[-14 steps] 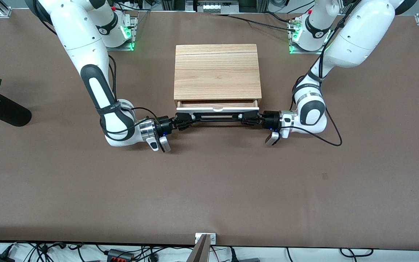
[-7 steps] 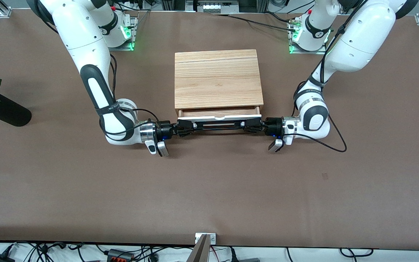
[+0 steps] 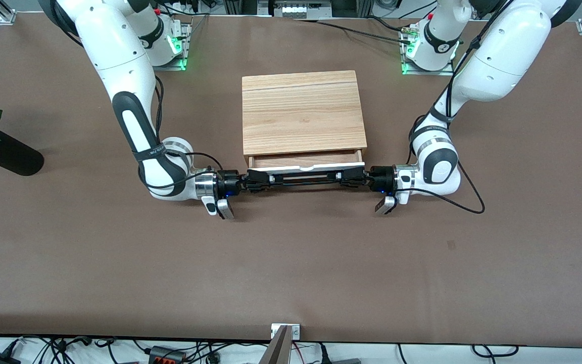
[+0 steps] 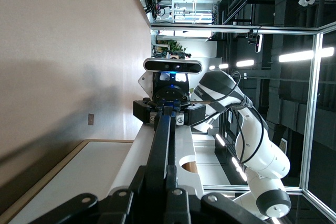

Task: Pull top drawer with both arms simultaneously
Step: 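Pull the handle outward with the left gripper while the right gripper pulls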

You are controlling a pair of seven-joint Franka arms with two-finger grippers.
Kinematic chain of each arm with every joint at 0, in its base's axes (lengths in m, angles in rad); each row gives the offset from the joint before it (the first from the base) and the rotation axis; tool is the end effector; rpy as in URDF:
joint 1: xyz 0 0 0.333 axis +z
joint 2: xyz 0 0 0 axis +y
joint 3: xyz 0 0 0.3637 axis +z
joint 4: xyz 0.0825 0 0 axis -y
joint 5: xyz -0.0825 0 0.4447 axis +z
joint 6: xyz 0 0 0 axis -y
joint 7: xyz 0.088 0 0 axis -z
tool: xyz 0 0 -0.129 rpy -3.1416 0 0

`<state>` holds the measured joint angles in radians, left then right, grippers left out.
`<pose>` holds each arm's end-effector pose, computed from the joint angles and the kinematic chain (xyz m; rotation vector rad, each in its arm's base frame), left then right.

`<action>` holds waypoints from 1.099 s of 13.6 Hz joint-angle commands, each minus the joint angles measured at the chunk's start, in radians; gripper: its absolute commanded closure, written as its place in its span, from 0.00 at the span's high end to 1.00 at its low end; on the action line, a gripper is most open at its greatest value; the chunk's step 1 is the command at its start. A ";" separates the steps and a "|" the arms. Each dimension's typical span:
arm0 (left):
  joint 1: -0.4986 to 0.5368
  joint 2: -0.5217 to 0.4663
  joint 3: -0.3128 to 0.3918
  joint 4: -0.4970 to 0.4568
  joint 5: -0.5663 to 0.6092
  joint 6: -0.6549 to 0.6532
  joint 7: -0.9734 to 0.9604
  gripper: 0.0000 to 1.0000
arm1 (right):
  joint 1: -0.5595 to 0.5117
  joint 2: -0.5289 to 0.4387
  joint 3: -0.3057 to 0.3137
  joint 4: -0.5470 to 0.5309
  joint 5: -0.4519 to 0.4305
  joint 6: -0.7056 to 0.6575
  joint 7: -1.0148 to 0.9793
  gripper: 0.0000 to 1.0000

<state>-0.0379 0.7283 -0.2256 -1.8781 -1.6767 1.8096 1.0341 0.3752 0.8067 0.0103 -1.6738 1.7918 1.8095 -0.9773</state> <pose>0.6308 -0.2697 0.1413 1.5736 0.0174 -0.0096 0.6546 0.3747 0.1480 -1.6171 -0.0898 0.0120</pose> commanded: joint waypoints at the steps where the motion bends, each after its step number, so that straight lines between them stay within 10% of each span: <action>1: 0.006 -0.003 0.003 0.010 -0.008 0.011 -0.019 0.01 | -0.035 -0.032 0.008 0.037 0.080 -0.030 0.022 0.00; 3: 0.004 0.002 0.005 0.013 -0.006 0.011 -0.019 0.07 | -0.032 -0.032 0.008 0.037 0.078 -0.029 0.022 0.00; 4: 0.004 0.005 0.005 0.013 -0.008 0.011 -0.019 0.25 | -0.030 -0.031 0.008 0.037 0.080 -0.029 0.020 0.00; 5: 0.003 0.005 0.005 0.013 -0.008 0.011 -0.014 0.50 | -0.033 -0.032 0.008 0.042 0.081 -0.024 0.022 0.00; 6: 0.004 0.005 0.005 0.011 -0.008 0.013 -0.016 0.99 | -0.035 -0.031 0.010 0.048 0.084 -0.021 0.022 0.00; 12: 0.006 0.003 0.005 0.011 -0.006 0.013 -0.019 1.00 | -0.032 -0.031 0.008 0.054 0.121 -0.013 0.020 0.00; 13: 0.006 0.003 0.005 0.011 -0.005 0.013 -0.020 1.00 | -0.030 -0.031 0.007 0.054 0.120 -0.012 0.017 0.16; 14: 0.007 0.002 0.006 0.011 -0.001 0.013 -0.020 1.00 | -0.033 -0.031 0.007 0.059 0.118 -0.012 0.017 0.82; 15: 0.007 0.002 0.008 0.011 -0.001 0.013 -0.020 1.00 | -0.036 -0.032 0.005 0.062 0.116 -0.010 0.032 0.94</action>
<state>-0.0287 0.7296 -0.2196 -1.8707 -1.6769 1.8210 1.0250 0.3714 0.8068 0.0020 -1.6662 1.8287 1.8258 -0.9773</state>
